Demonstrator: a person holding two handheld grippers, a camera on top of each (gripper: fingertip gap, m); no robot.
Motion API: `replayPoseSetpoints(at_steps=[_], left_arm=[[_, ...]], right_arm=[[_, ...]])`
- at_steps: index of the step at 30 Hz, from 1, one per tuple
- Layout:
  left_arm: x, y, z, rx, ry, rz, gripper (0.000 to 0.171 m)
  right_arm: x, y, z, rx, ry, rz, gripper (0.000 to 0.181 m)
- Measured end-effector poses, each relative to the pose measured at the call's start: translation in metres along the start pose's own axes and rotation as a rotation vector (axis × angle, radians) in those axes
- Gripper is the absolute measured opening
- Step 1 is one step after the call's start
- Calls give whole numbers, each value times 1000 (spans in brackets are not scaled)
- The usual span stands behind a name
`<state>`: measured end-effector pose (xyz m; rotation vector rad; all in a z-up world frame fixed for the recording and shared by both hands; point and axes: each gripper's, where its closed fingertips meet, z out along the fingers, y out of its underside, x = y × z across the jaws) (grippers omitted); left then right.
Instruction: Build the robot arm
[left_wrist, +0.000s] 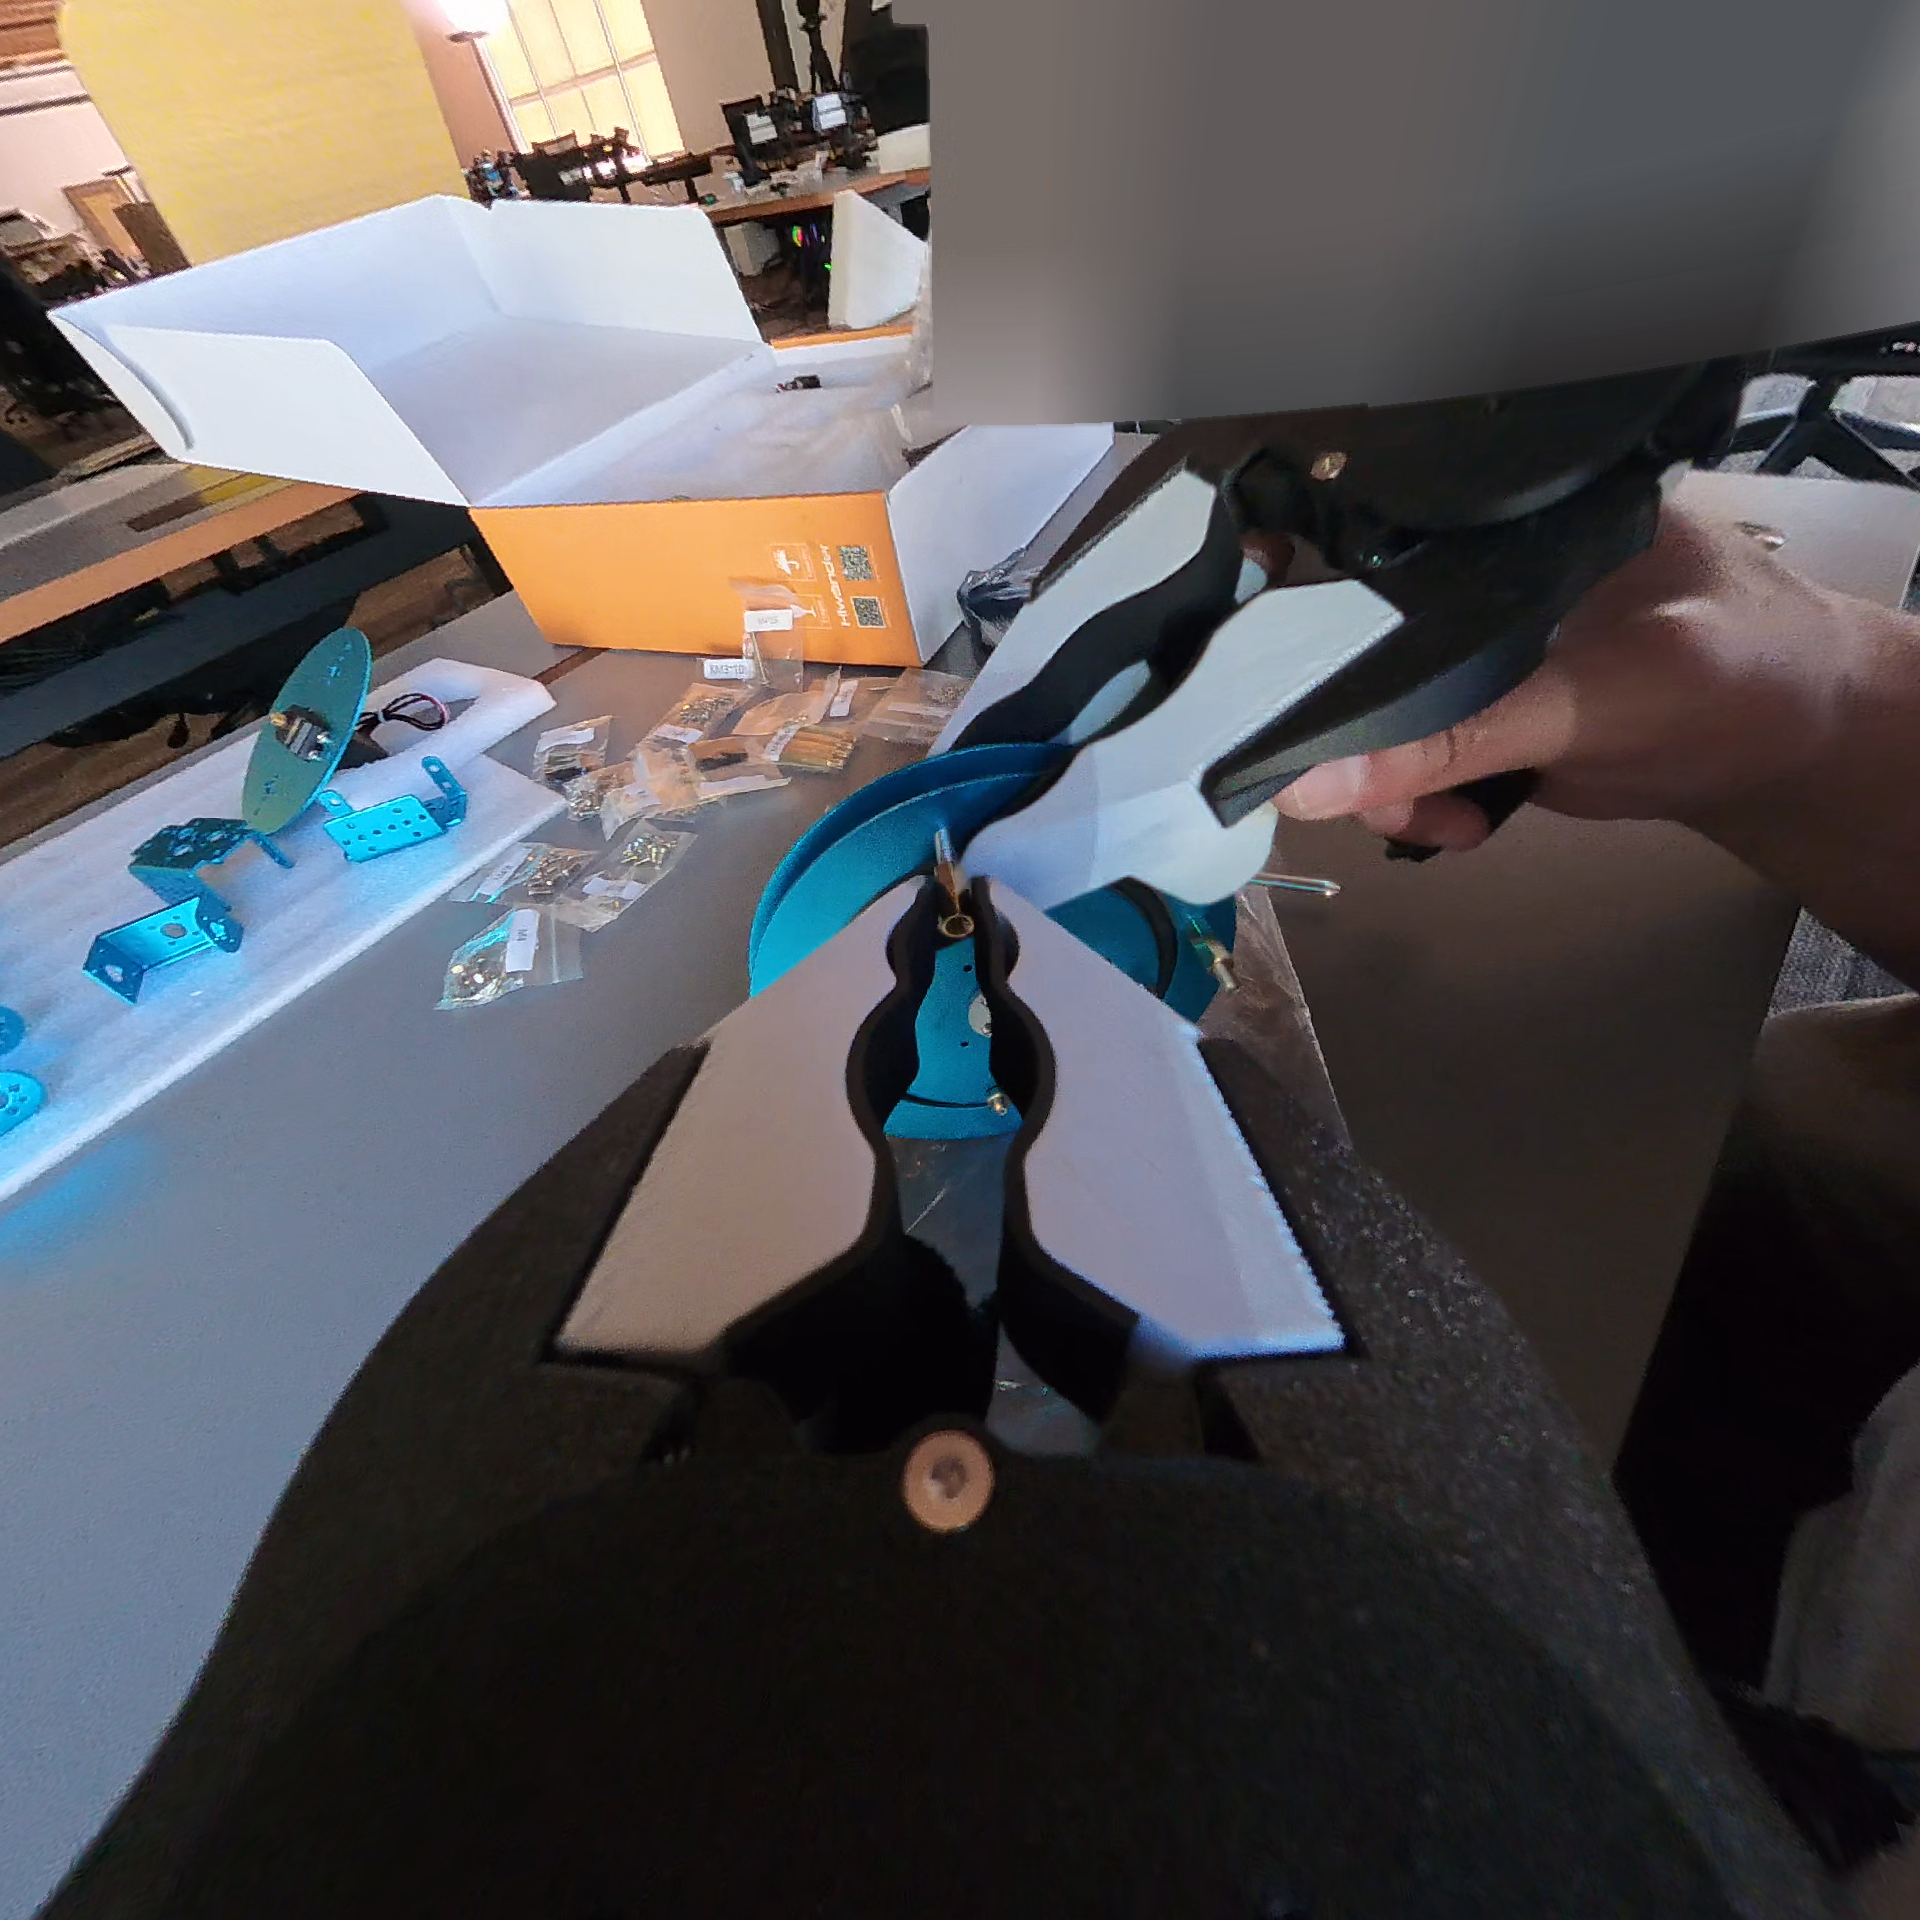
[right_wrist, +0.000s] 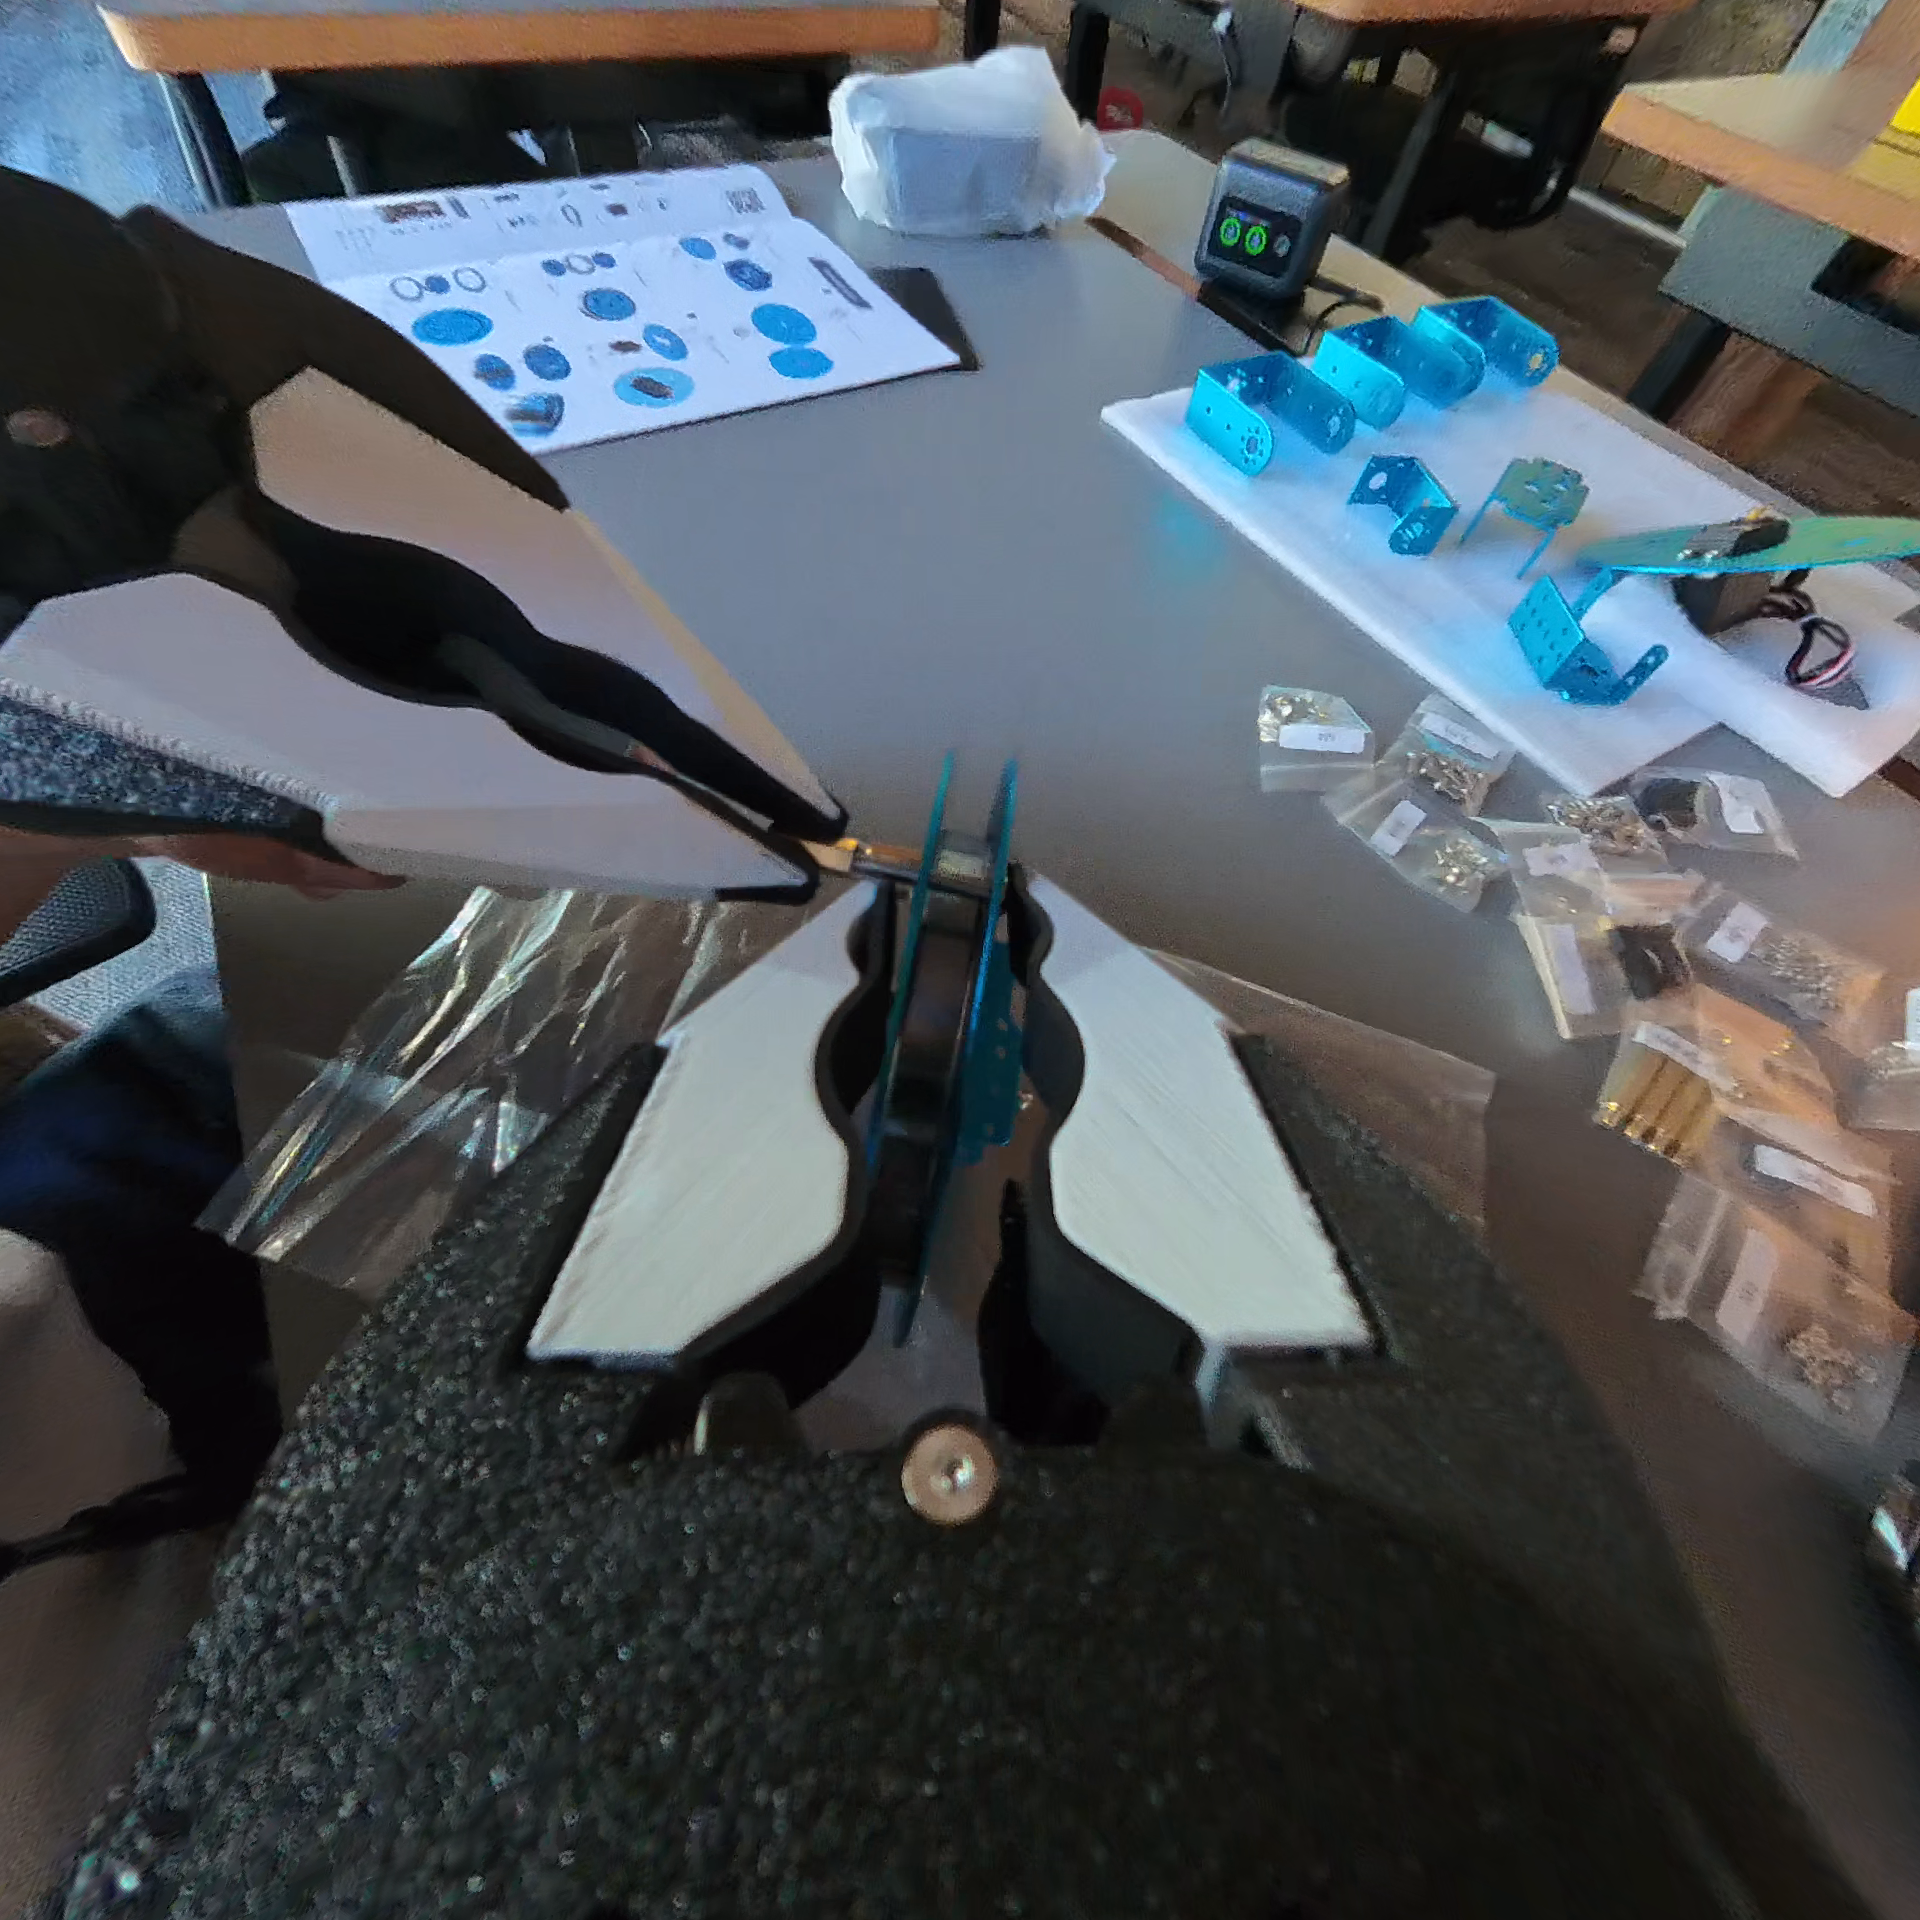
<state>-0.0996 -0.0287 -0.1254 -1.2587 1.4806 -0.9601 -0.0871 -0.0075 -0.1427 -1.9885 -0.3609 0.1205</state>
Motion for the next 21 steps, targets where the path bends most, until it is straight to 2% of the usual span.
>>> replayPoseSetpoints(at_steps=[3, 8, 11, 13, 14, 17, 18, 20, 21], left_arm=[[1, 0, 2, -3, 11, -34, 6], [4, 3, 3, 49, 77, -324, 10], [5, 5, 4, 70, 80, -376, 5], [4, 6, 4, 63, 10, -258, 4], [2, 6, 4, 45, -61, -113, 4], [-2, 5, 2, -24, -335, 482, 4], [-3, 4, 2, -37, -401, 615, 4], [-4, 4, 2, -34, -434, 691, 4], [-5, 5, 2, -29, -420, 648, 5]], right_arm=[[3, 1, -1, -9, 37, -14, 18], [2, 2, -1, -12, 46, 20, 17], [1, 2, -1, -13, 49, 27, 16], [1, 2, -1, -13, 44, 37, 16], [1, 2, -1, -13, 43, 39, 16], [0, 2, -1, -8, 29, 59, 16], [0, 2, -1, -7, 25, 63, 15], [0, 3, -1, -2, 14, 73, 15], [0, 3, -1, 3, 13, 73, 15]])
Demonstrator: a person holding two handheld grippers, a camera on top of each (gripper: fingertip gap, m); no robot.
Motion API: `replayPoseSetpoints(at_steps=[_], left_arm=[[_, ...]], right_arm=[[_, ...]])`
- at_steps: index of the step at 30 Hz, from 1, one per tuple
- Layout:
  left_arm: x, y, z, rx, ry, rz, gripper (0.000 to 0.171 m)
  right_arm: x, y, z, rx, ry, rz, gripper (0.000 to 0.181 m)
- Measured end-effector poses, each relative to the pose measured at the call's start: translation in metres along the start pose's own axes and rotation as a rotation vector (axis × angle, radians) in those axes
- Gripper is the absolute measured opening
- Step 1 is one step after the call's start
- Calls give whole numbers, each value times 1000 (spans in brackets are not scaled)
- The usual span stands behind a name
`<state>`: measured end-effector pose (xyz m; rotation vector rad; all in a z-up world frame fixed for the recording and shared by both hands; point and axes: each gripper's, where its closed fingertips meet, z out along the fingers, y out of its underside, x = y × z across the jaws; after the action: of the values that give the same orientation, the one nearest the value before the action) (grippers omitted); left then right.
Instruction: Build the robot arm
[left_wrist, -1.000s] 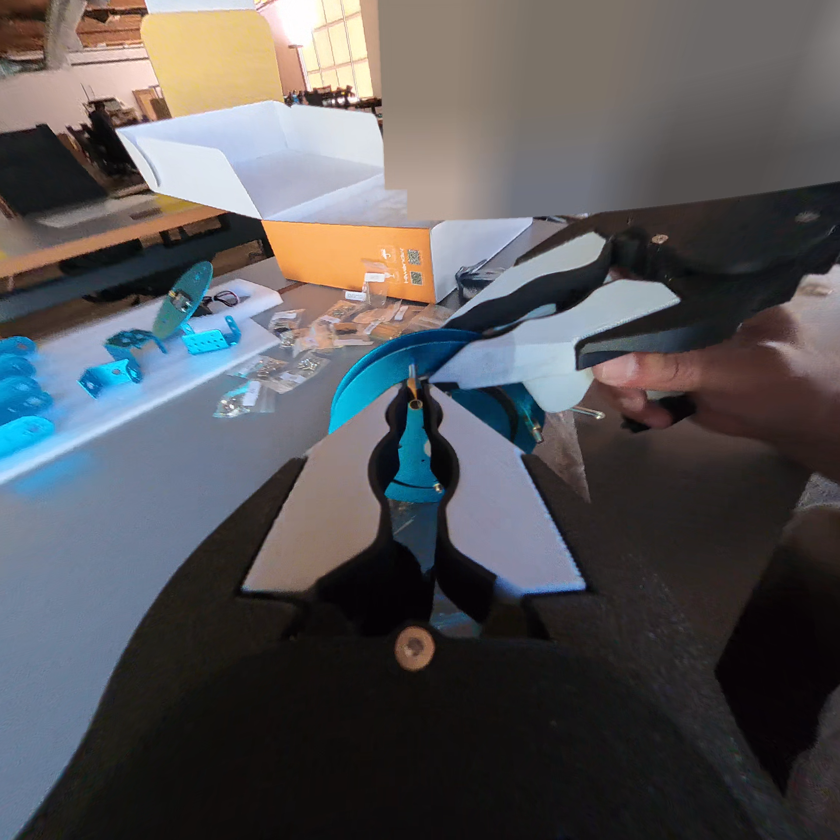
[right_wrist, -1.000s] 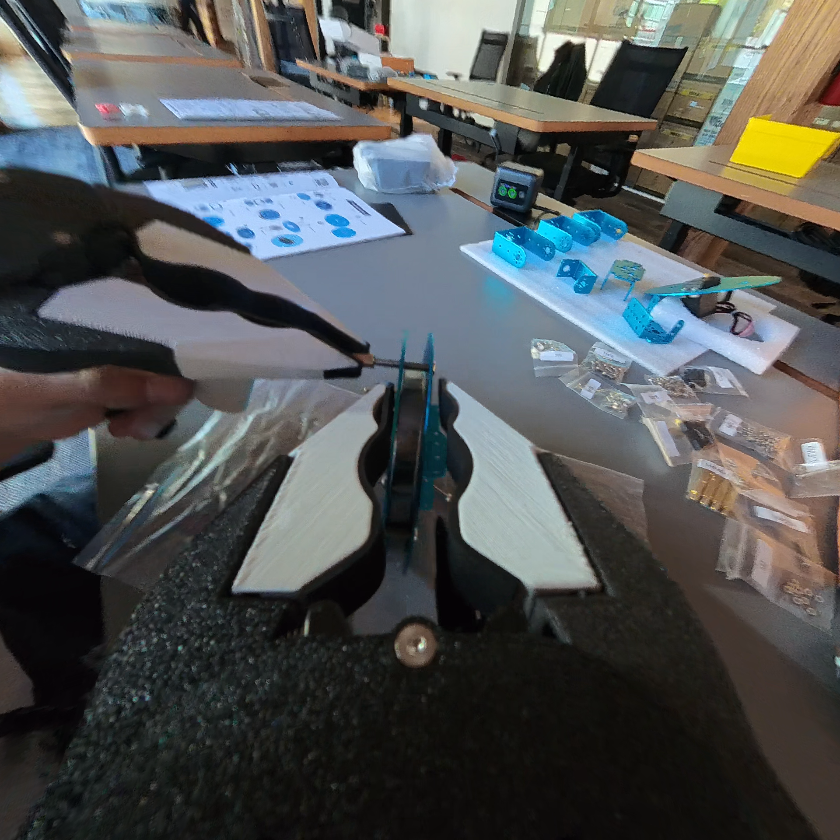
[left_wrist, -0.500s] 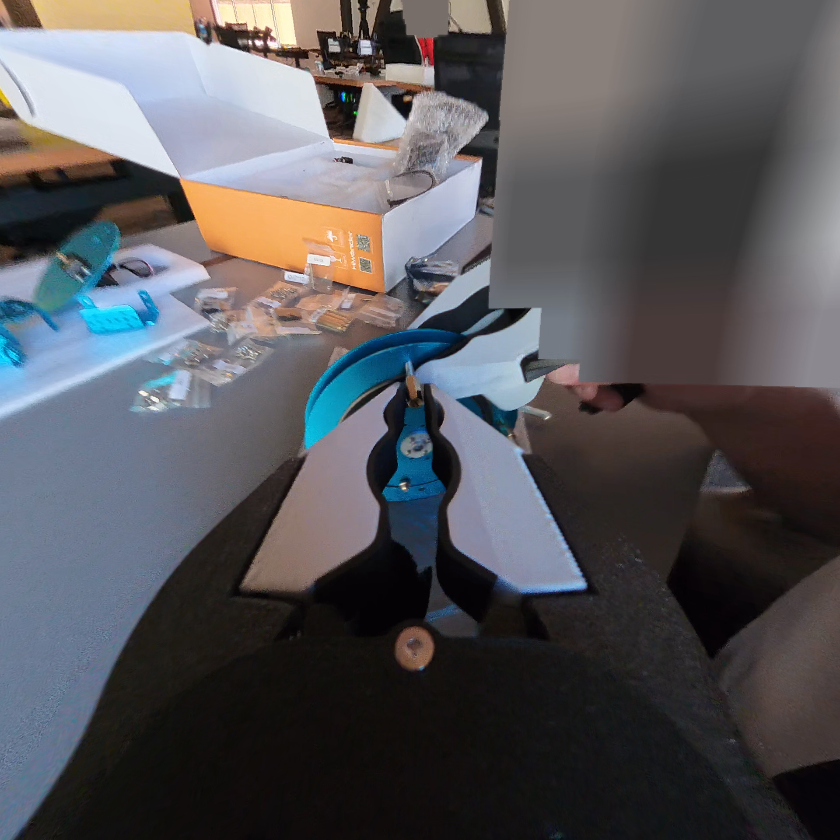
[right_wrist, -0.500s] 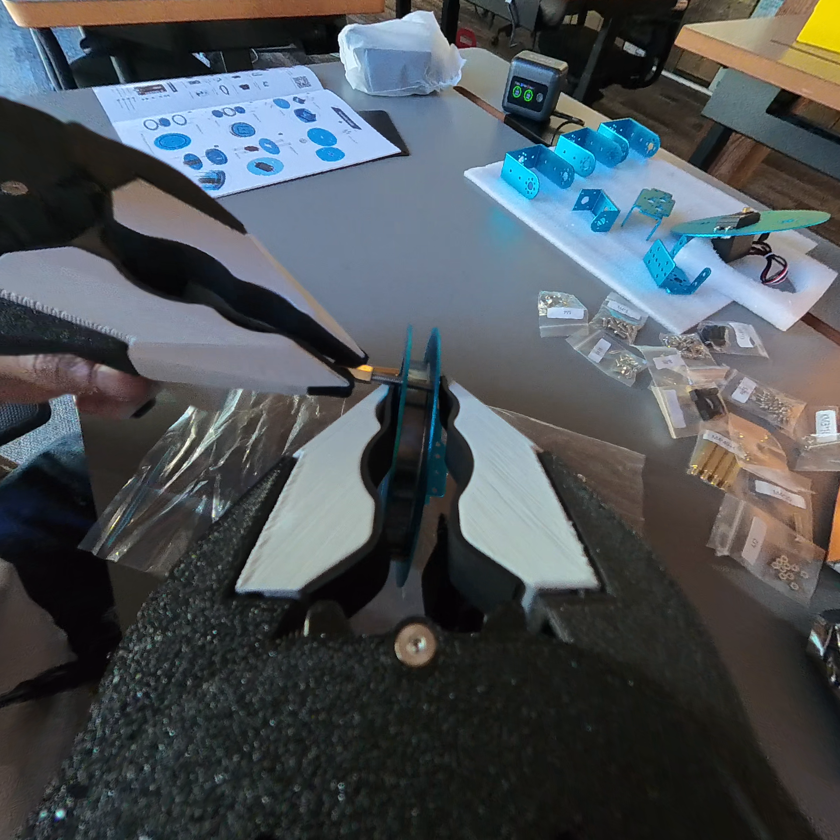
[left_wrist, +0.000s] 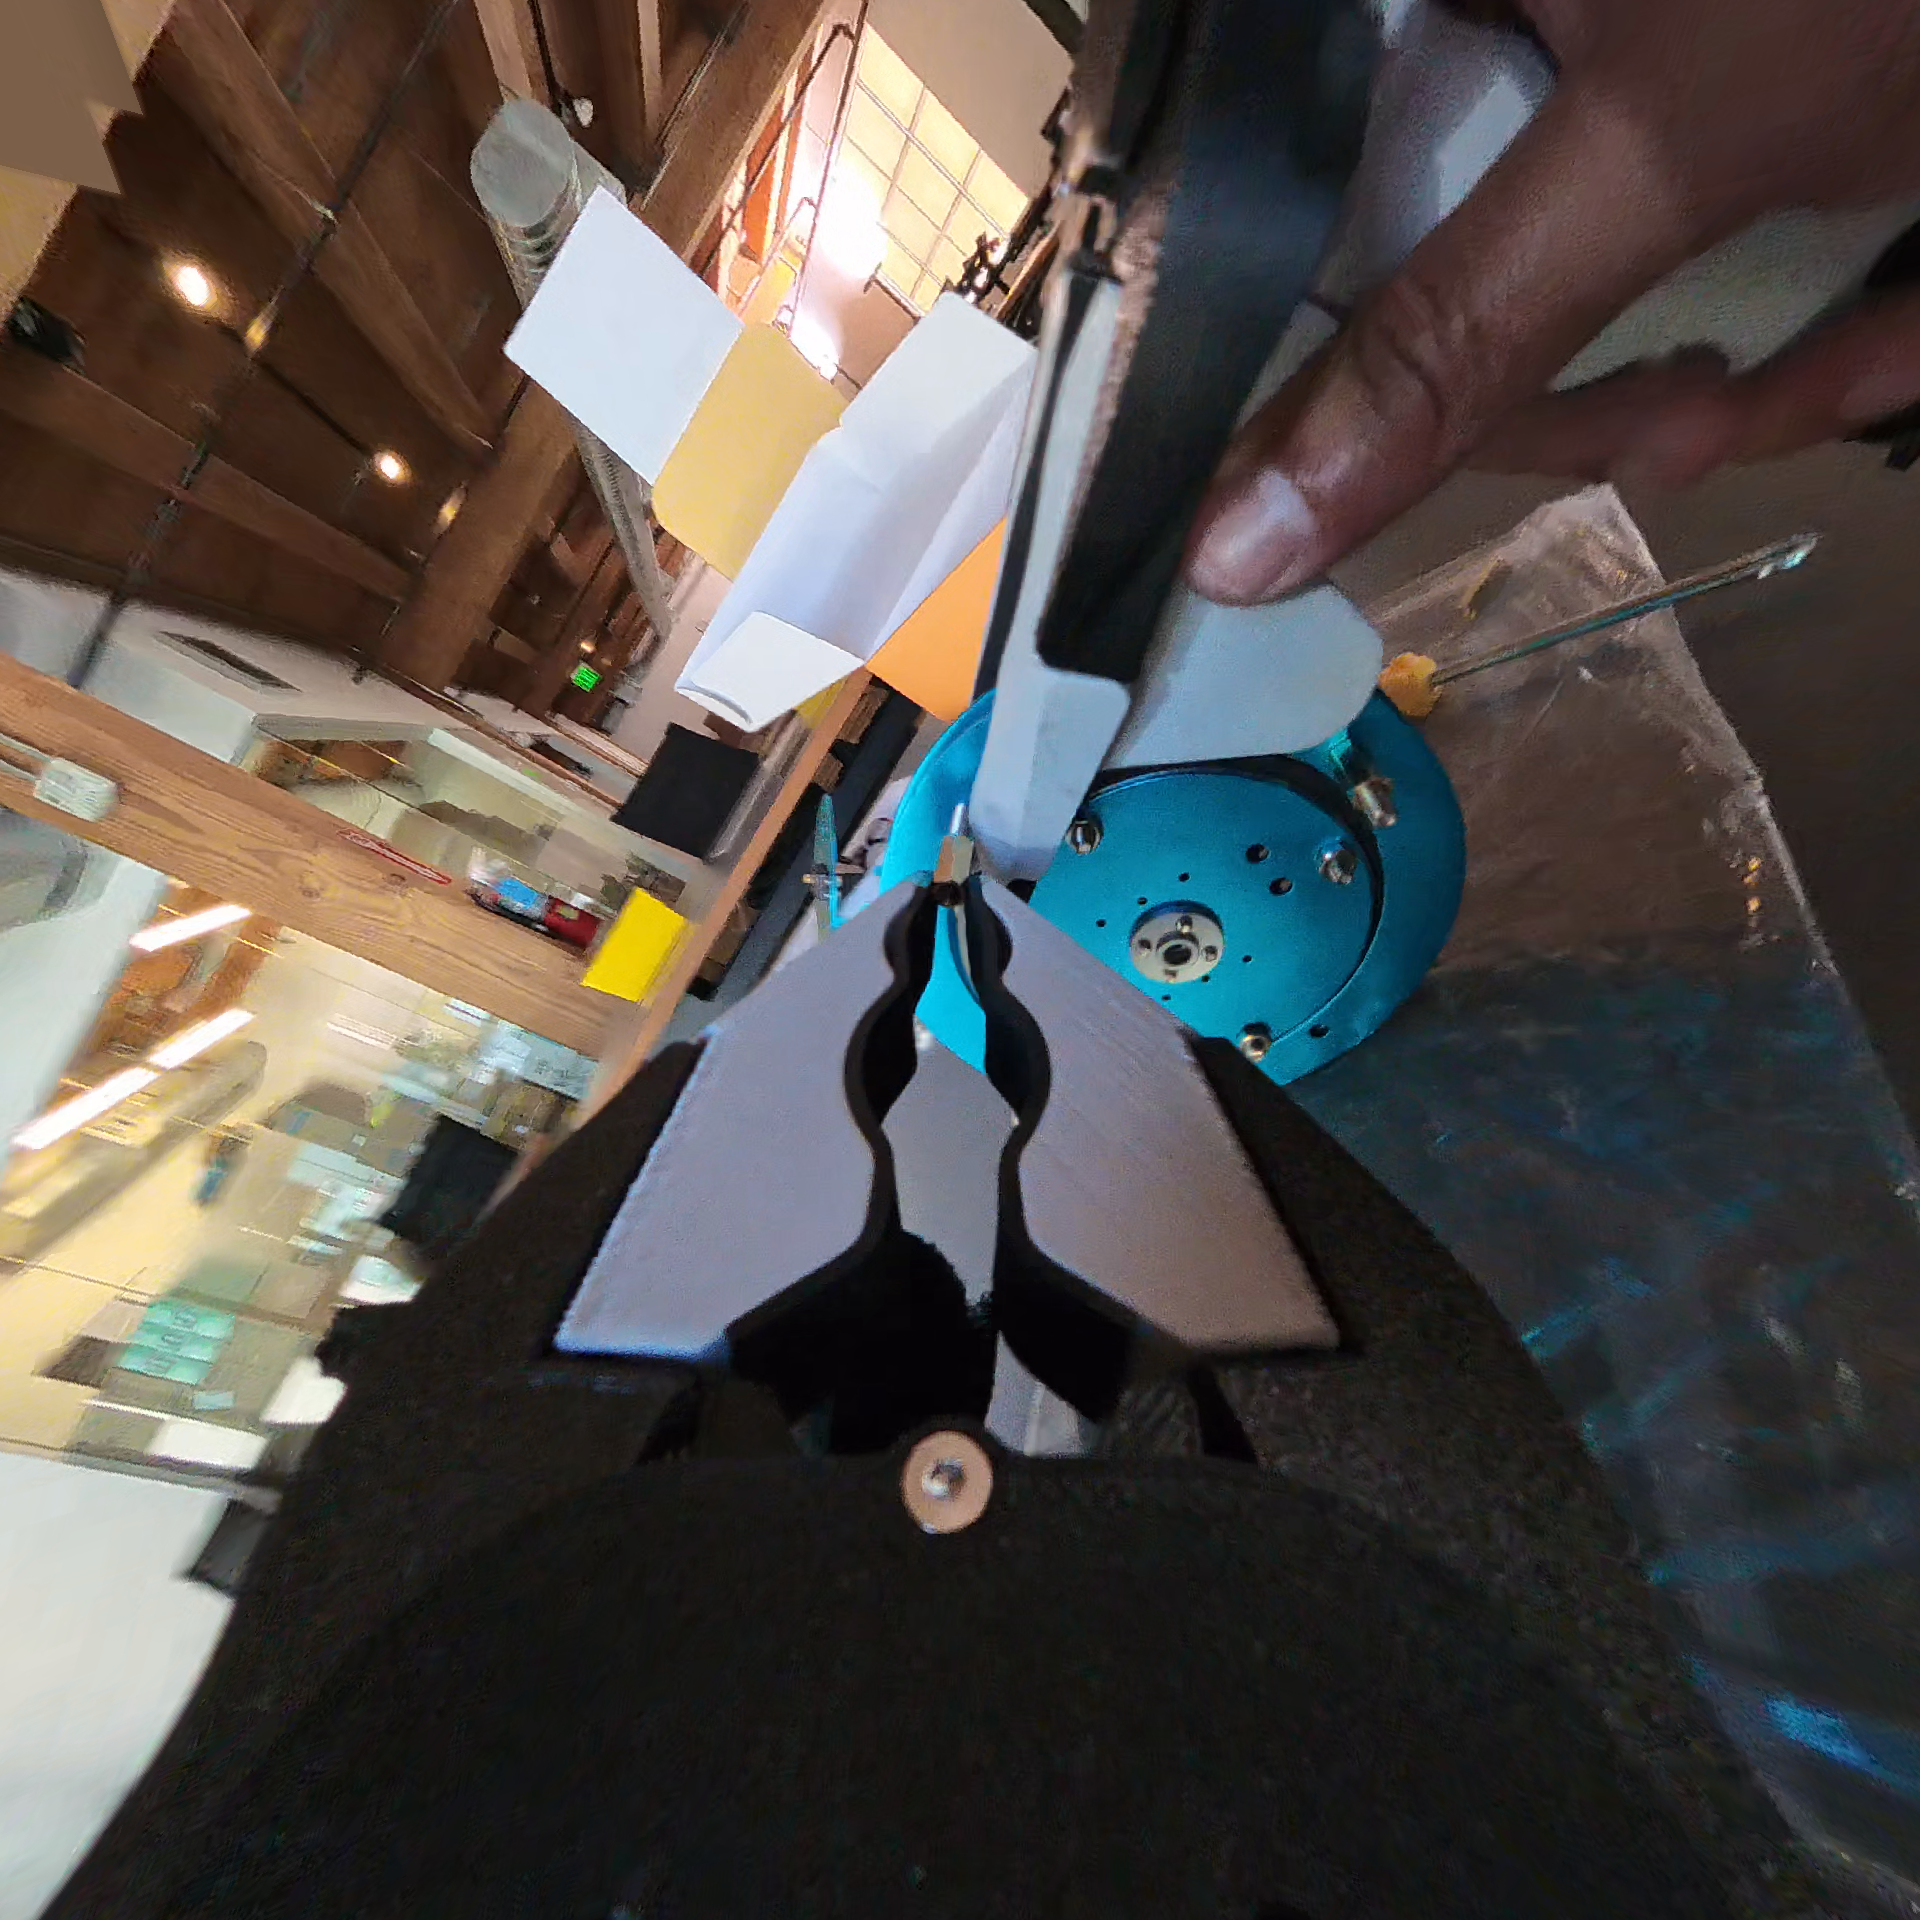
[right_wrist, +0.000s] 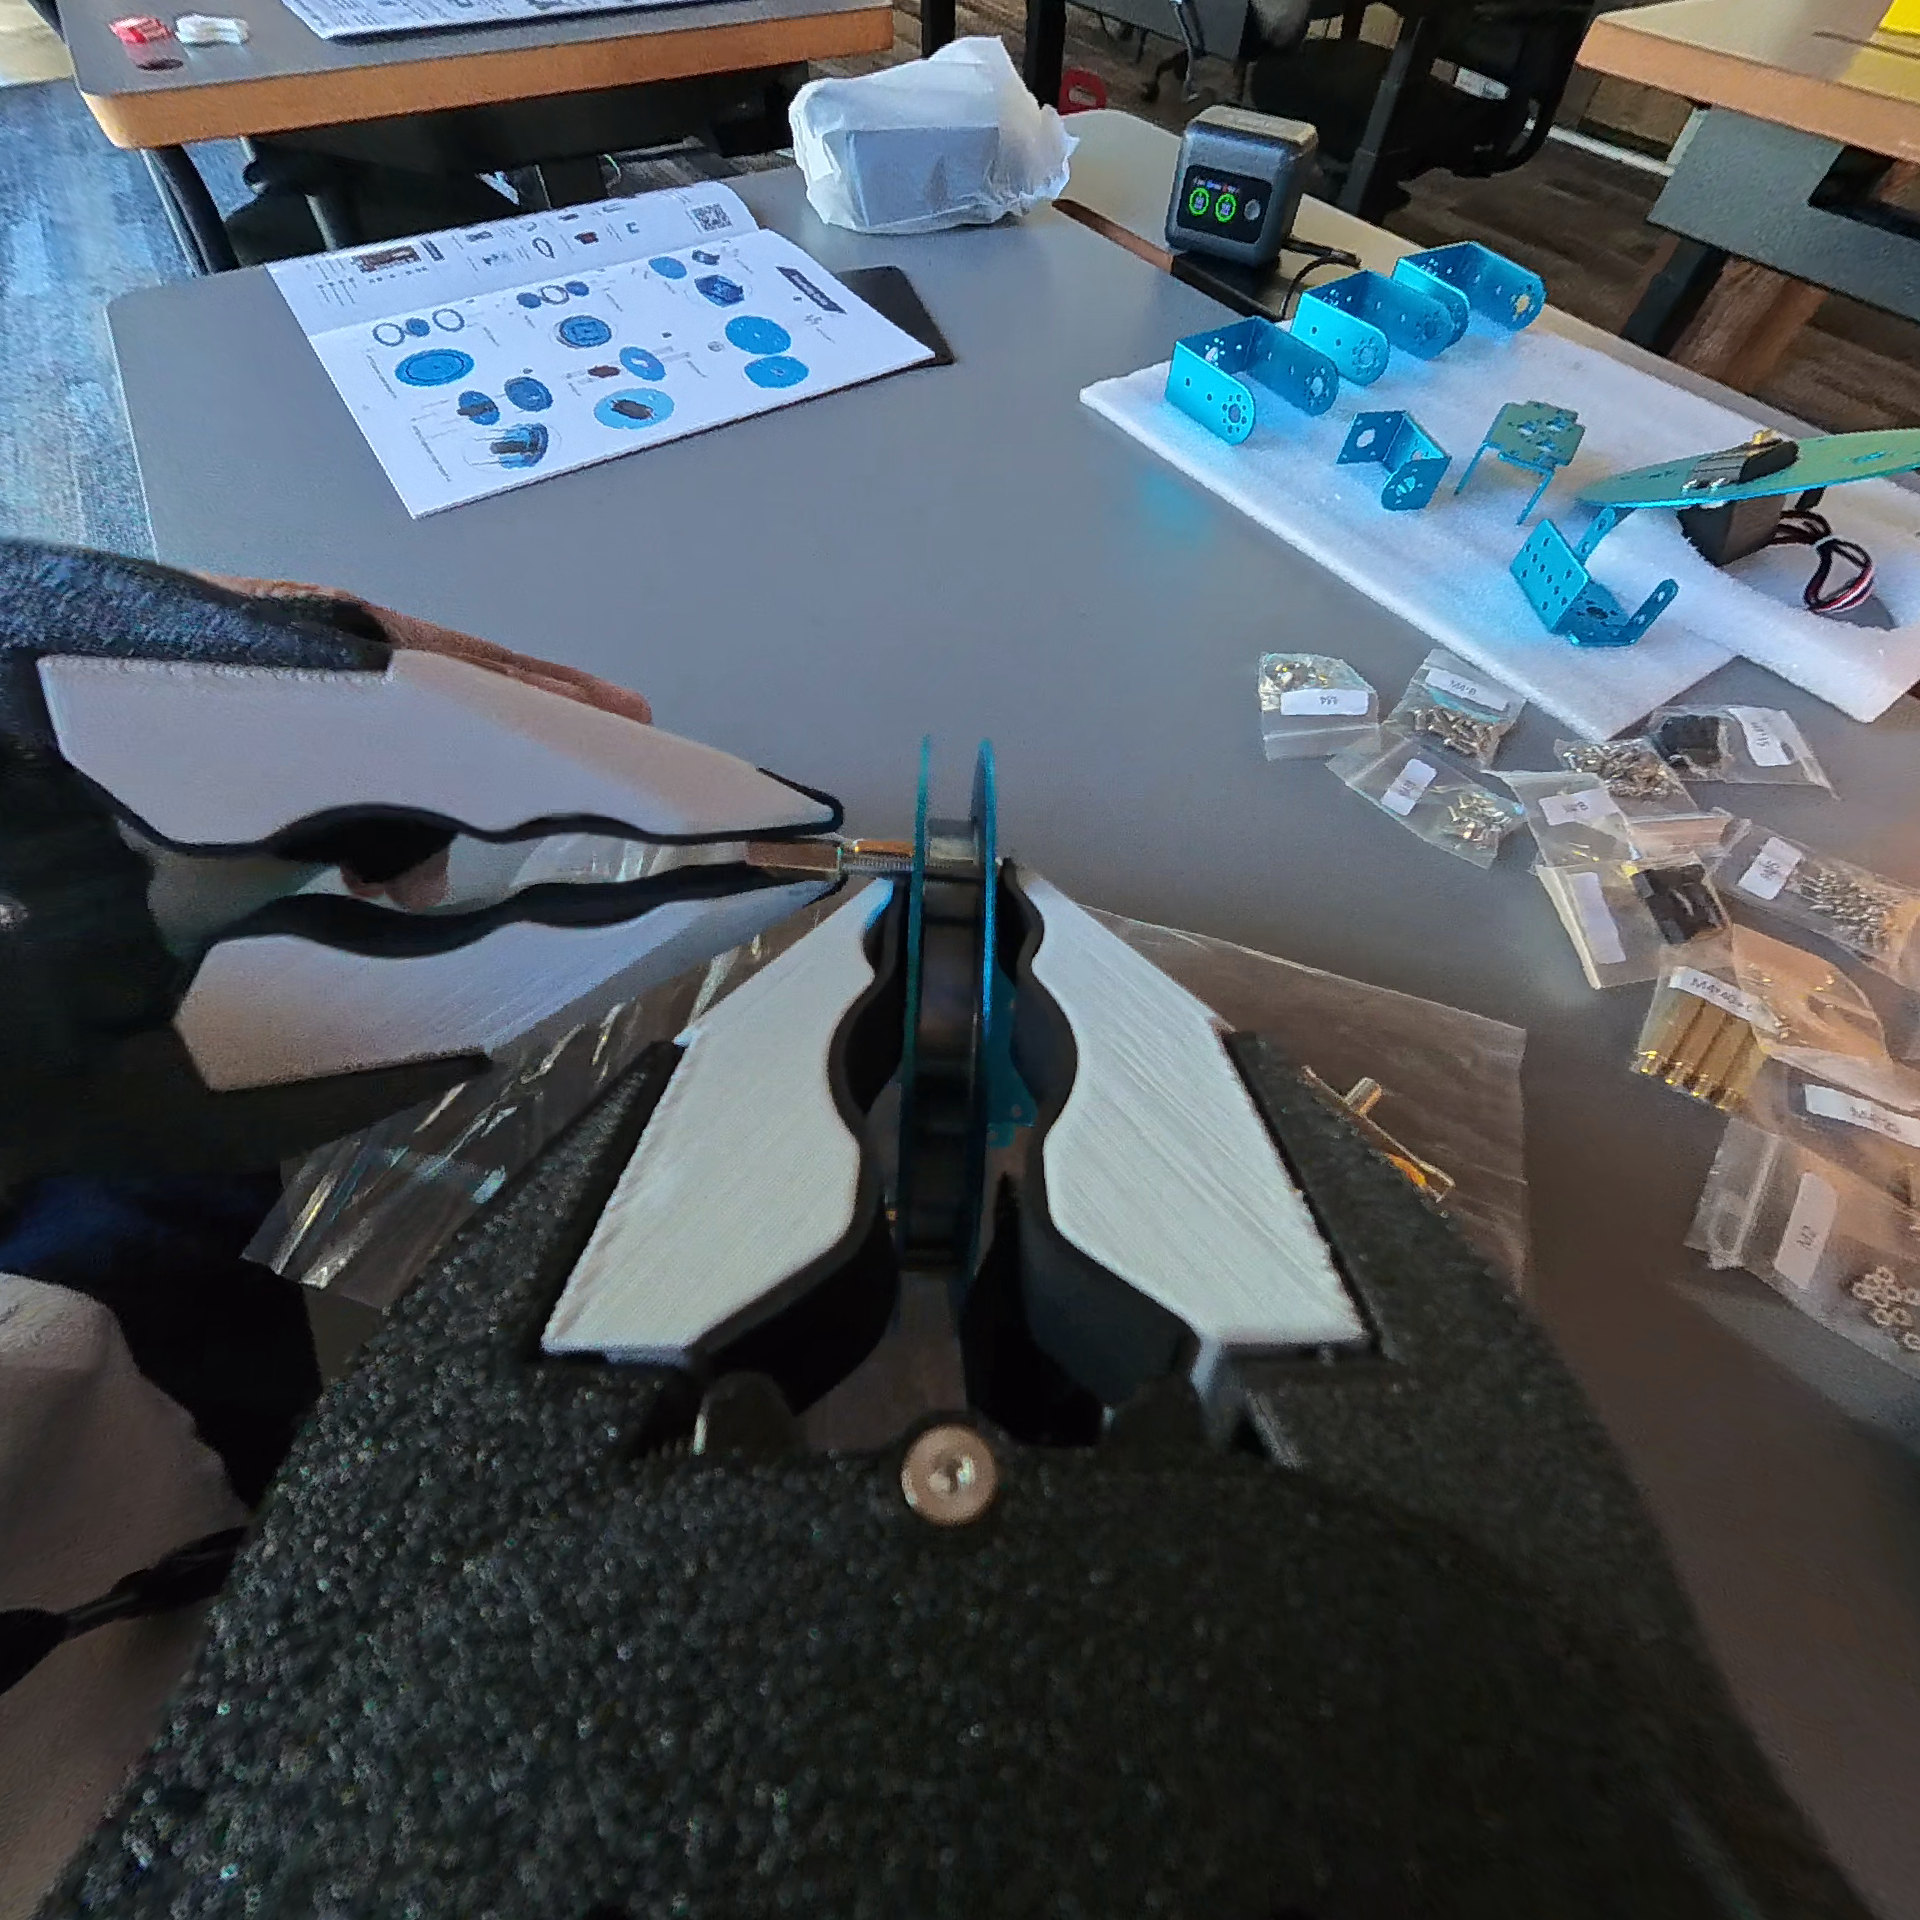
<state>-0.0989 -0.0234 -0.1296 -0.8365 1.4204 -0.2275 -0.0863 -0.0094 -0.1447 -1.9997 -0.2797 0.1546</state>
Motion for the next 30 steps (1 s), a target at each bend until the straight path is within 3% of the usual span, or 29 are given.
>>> replayPoseSetpoints(at_steps=[2, 6, 8, 10, 12, 19, 21, 24, 25, 26, 28, 30], left_arm=[[2, 0, -1, 4, 93, -263, 5], [-3, -13, -10, 97, 371, -1012, 20], [-7, -9, -9, 108, 409, -1203, 18], [-5, -6, -8, 108, 406, -1255, 16], [-4, -7, -9, 108, 391, -1250, 12], [2, -6, -7, 48, 319, -1003, 5], [3, -5, -6, 28, 265, -765, 5], [2, -3, -4, 2, 70, -68, 5], [0, -2, -4, -3, 21, 97, 4], [0, -2, -3, -4, 8, 140, 4], [0, -2, -1, 6, 39, 27, 5], [2, -3, -2, 8, 135, -325, 5]], right_arm=[[-1, 0, 0, 7, -6, 1, 14], [-4, -1, 1, 14, -10, -14, 14], [-4, -1, 1, 18, -6, -18, 14], [-4, -1, 2, 24, -5, -14, 14], [-4, -1, 2, 29, -7, -11, 13], [-5, -2, 3, 45, -6, -6, 12], [-4, -2, 2, 45, -14, 5, 12], [-3, -1, 2, 48, -18, 26, 12], [-3, -1, 2, 51, -25, 38, 12], [-2, -1, 2, 53, -27, 45, 12], [-1, -1, 2, 52, -29, 52, 12], [-1, -1, 2, 55, -27, 52, 12]])
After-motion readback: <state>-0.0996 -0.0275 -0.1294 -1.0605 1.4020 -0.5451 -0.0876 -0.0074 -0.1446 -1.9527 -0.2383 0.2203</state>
